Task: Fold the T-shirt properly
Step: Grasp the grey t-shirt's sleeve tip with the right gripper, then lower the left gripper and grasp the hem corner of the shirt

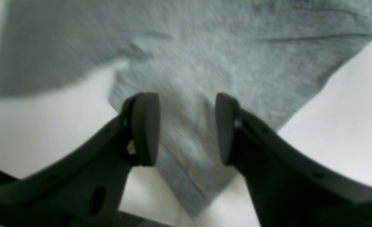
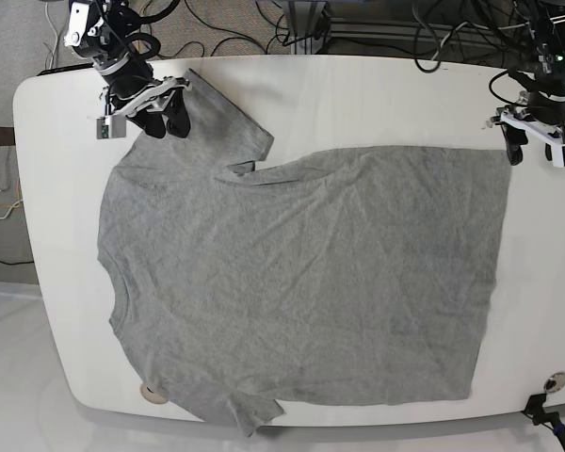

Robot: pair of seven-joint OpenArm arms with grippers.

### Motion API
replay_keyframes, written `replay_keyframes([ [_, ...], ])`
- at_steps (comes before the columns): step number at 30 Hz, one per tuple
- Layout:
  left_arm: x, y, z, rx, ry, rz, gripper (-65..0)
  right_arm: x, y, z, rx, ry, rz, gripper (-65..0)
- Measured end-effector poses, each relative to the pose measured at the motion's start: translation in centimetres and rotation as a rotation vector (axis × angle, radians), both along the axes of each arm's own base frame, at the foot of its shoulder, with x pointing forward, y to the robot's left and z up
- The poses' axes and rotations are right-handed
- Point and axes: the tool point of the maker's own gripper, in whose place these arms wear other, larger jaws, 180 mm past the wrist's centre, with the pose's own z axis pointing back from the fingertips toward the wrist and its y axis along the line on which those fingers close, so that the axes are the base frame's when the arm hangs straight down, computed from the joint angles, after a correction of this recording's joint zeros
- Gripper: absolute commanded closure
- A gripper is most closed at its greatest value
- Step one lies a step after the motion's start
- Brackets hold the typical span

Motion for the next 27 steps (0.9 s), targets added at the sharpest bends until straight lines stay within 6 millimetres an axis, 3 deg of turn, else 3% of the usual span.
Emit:
replay_keyframes([
  [3, 0.4, 0.3, 0.6, 0.018, -0.013, -0.030, -40.0, 0.3, -1.7, 1.2, 0.053, -0.037, -0.071, -30.0],
  [10, 0.9, 0.8, 1.7, 0.040, -0.042, -0.062, -40.0, -1.6, -2.3, 1.4, 0.151, -0.010, -0.135, -30.0],
  [16, 1.5, 0.6, 2.2, 0.015, -0.072, -0.062, -40.0, -4.3, -1.8, -0.5, 0.211, 0.071, -0.182, -30.0],
  [21, 1.5, 1.0, 1.4, 0.001, -0.059, -0.045, -40.0, -6.8, -0.8, -3.7, 0.239, 0.187, -0.185, -30.0],
  [27, 1.4, 1.2, 1.3, -0.001, -0.055, -0.041, -40.0, -7.5, -1.1, -5.0, 0.275, 0.209, -0.219, -30.0],
])
